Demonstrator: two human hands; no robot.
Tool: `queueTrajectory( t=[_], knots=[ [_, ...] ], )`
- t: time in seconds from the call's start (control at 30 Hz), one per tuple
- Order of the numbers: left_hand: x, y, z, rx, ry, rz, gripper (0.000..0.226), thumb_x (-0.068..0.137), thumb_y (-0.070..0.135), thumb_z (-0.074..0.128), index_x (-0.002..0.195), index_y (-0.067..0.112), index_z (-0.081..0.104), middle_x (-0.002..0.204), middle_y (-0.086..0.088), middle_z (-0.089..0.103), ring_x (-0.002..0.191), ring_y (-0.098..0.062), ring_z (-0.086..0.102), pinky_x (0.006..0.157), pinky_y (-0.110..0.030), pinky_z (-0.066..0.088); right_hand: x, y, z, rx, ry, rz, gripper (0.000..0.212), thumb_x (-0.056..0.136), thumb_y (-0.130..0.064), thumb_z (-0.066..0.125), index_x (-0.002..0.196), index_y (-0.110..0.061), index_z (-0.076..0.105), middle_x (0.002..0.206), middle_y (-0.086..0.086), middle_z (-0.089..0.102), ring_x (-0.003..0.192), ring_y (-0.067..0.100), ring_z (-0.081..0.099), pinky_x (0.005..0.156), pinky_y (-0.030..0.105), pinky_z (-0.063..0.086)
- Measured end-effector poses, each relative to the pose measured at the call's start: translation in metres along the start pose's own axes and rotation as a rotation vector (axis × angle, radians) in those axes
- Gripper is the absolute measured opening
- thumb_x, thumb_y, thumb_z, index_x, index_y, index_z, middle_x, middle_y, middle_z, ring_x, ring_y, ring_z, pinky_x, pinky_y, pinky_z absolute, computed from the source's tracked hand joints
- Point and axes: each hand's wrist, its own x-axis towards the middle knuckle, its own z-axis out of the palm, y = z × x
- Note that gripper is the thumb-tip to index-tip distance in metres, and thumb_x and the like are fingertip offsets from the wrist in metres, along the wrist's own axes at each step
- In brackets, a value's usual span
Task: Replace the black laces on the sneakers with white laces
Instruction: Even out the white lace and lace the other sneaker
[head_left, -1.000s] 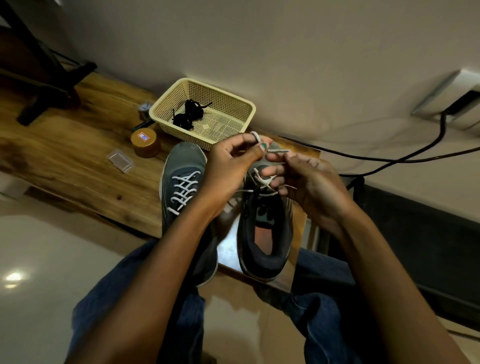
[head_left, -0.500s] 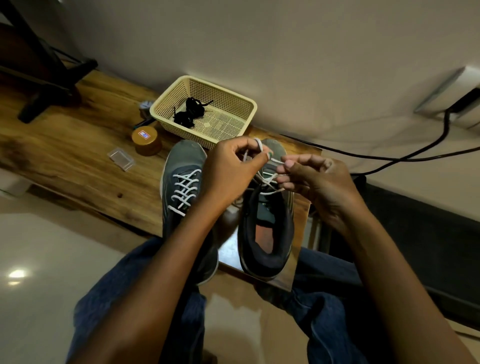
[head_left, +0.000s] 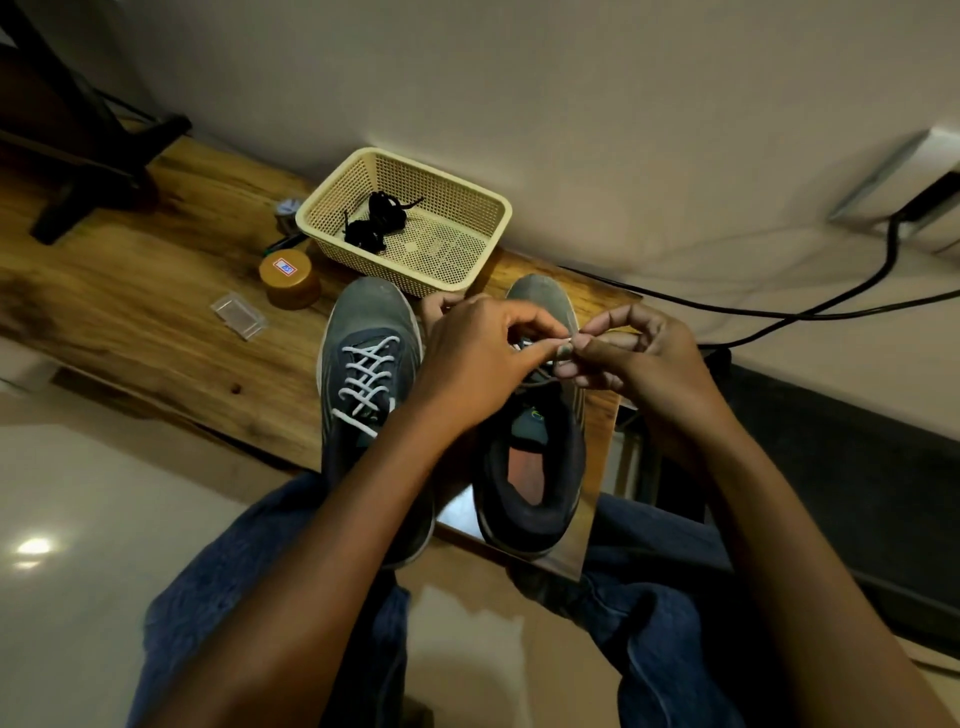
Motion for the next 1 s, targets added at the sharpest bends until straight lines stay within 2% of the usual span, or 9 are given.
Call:
queueTrajectory(
  t=[0.07, 0.13, 0.2, 0.3, 0.4, 0.53, 0.6, 0.8, 1.0],
  knots=[
    [0.0, 0.0, -0.001, 0.027, -0.018, -0.029, 0.009, 0.085, 0.041, 0.066, 0.087, 0.035, 0.072, 0.064, 0.024, 0.054, 0.082, 0.035, 0.029, 0.08, -0.027, 0.018, 0.0, 0.002, 0.0, -0.002, -0.011, 0.012, 0.009, 0.091, -0.006, 0.059, 0.098, -0.006, 0.055, 0.082, 0.014, 0.073, 0.07, 0.019, 0.071, 0.059, 0.022, 0.057],
    [0.002, -0.001, -0.002, 0.055, 0.031, -0.044, 0.01, 0.086, 0.043, 0.065, 0.081, 0.035, 0.07, 0.064, 0.021, 0.057, 0.079, 0.016, 0.048, 0.083, -0.028, 0.02, -0.001, 0.002, -0.002, -0.057, 0.012, 0.01, 0.014, 0.091, -0.016, 0.061, 0.1, -0.007, 0.056, 0.081, 0.011, 0.074, 0.069, 0.019, 0.071, 0.057, 0.022, 0.056],
    [0.003, -0.005, -0.003, 0.079, 0.071, -0.071, 0.011, 0.084, 0.043, 0.065, 0.079, 0.034, 0.069, 0.067, 0.02, 0.061, 0.075, 0.005, 0.052, 0.085, -0.03, 0.021, 0.0, 0.006, -0.005, -0.27, 0.054, -0.031, 0.025, 0.085, -0.031, 0.068, 0.096, -0.011, 0.058, 0.079, 0.01, 0.072, 0.07, 0.018, 0.069, 0.059, 0.026, 0.057],
    [0.001, -0.007, -0.004, 0.129, 0.053, -0.068, 0.012, 0.08, 0.043, 0.067, 0.074, 0.032, 0.067, 0.065, 0.019, 0.061, 0.079, 0.001, 0.051, 0.083, -0.03, 0.019, -0.001, 0.011, -0.007, -0.61, 0.002, -0.007, 0.038, 0.072, -0.047, 0.077, 0.089, -0.016, 0.062, 0.083, 0.008, 0.068, 0.076, 0.023, 0.066, 0.069, 0.04, 0.056],
    [-0.002, -0.005, -0.003, 0.182, -0.03, -0.064, 0.012, 0.076, 0.04, 0.069, 0.071, 0.03, 0.067, 0.063, 0.018, 0.06, 0.086, -0.002, 0.047, 0.079, -0.028, 0.016, -0.001, 0.016, -0.004, -0.743, -0.073, 0.061, 0.037, 0.069, -0.037, 0.082, 0.092, -0.014, 0.064, 0.081, 0.005, 0.069, 0.074, 0.02, 0.066, 0.072, 0.039, 0.056],
    [-0.006, -0.002, -0.002, 0.228, -0.161, -0.059, 0.011, 0.078, 0.039, 0.068, 0.071, 0.032, 0.065, 0.065, 0.018, 0.055, 0.092, -0.005, 0.042, 0.085, -0.03, 0.017, -0.001, 0.019, -0.006, -0.624, -0.057, 0.117, 0.011, 0.08, -0.015, 0.075, 0.089, -0.015, 0.068, 0.082, 0.005, 0.07, 0.073, 0.014, 0.066, 0.071, 0.028, 0.056],
    [-0.006, -0.003, 0.002, 0.262, -0.169, -0.053, 0.011, 0.078, 0.041, 0.068, 0.07, 0.034, 0.065, 0.064, 0.018, 0.056, 0.094, -0.006, 0.043, 0.088, -0.033, 0.019, -0.001, 0.018, -0.008, -0.518, -0.066, 0.168, 0.006, 0.084, -0.008, 0.069, 0.087, -0.013, 0.07, 0.083, 0.005, 0.07, 0.071, 0.011, 0.065, 0.064, 0.02, 0.055],
    [-0.006, -0.004, 0.01, 0.328, -0.124, -0.078, 0.01, 0.077, 0.041, 0.067, 0.072, 0.033, 0.067, 0.069, 0.015, 0.061, 0.094, -0.008, 0.046, 0.085, -0.035, 0.02, 0.002, 0.02, -0.019, -0.19, -0.094, 0.313, 0.009, 0.086, 0.005, 0.061, 0.086, -0.002, 0.067, 0.085, 0.012, 0.068, 0.072, 0.015, 0.065, 0.059, 0.019, 0.057],
    [-0.005, 0.001, 0.015, 0.296, -0.166, -0.071, 0.009, 0.079, 0.039, 0.068, 0.073, 0.032, 0.068, 0.074, 0.014, 0.059, 0.103, -0.011, 0.045, 0.084, -0.033, 0.016, 0.004, 0.021, -0.026, -0.079, -0.143, 0.375, 0.012, 0.087, 0.008, 0.058, 0.095, 0.003, 0.066, 0.084, 0.014, 0.068, 0.071, 0.016, 0.065, 0.057, 0.019, 0.057]
  ],
)
